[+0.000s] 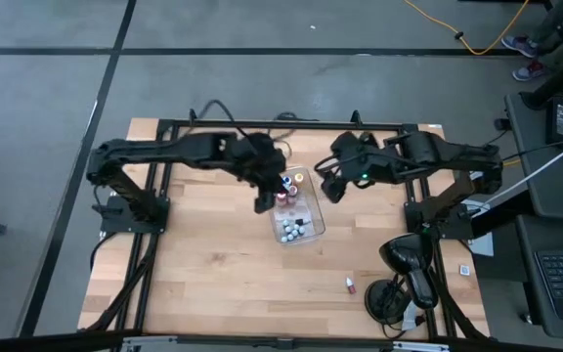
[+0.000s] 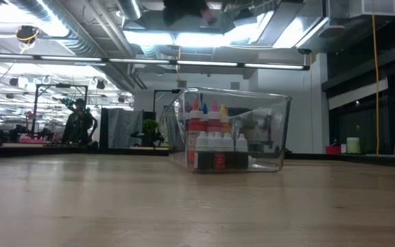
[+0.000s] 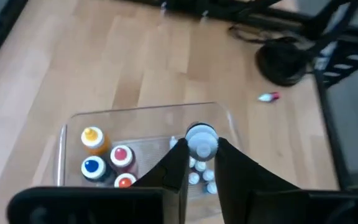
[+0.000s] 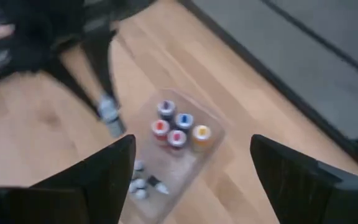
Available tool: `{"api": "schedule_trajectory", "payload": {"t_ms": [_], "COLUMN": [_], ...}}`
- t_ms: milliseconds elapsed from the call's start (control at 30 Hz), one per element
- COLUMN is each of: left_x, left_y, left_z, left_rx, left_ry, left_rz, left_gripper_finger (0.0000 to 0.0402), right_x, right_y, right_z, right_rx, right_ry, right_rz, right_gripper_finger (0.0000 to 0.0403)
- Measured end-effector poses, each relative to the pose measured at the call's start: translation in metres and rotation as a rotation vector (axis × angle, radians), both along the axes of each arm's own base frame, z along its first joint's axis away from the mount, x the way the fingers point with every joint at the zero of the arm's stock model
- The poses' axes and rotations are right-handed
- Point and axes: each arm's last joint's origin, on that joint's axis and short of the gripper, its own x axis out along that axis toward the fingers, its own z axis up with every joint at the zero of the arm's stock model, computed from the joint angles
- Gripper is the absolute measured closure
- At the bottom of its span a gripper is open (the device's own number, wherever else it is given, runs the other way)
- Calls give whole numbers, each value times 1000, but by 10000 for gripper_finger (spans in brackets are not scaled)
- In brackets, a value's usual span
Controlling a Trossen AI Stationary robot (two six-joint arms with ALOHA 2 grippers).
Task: Pick & Place food coloring
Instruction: Put the top small red food coloring bottle into the bottom of the bin, then put the small red food coloring bottle into the bottom of the bin
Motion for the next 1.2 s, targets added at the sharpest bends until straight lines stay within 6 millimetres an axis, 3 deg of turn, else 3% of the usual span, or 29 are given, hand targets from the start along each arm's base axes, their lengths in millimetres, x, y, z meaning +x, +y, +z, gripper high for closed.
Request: {"api": "schedule_trajectory", "payload": {"t_ms": [200, 467, 633, 1200], "left_x": [34, 69, 75, 77], "left_y": [-5, -11, -10, -14], "left_z": [-36, -81, -89, -88], "left_rx": [-29, -48, -57, -63], "left_ry": [71, 127, 126, 104], "left_rz": [85, 125, 164, 167], "left_gripper_finger": [354, 399, 400, 400], "right_x": [-22, -29, -29, -29], "right_y": [-6, -7, -7, -8], "right_z": [6, 9, 9, 10], "right_rx": [-73, -133, -147, -163], "right_ry": [53, 82, 94, 97], "right_rz": [-46, 6, 21, 32], "right_gripper_finger": [84, 84, 84, 84]}}
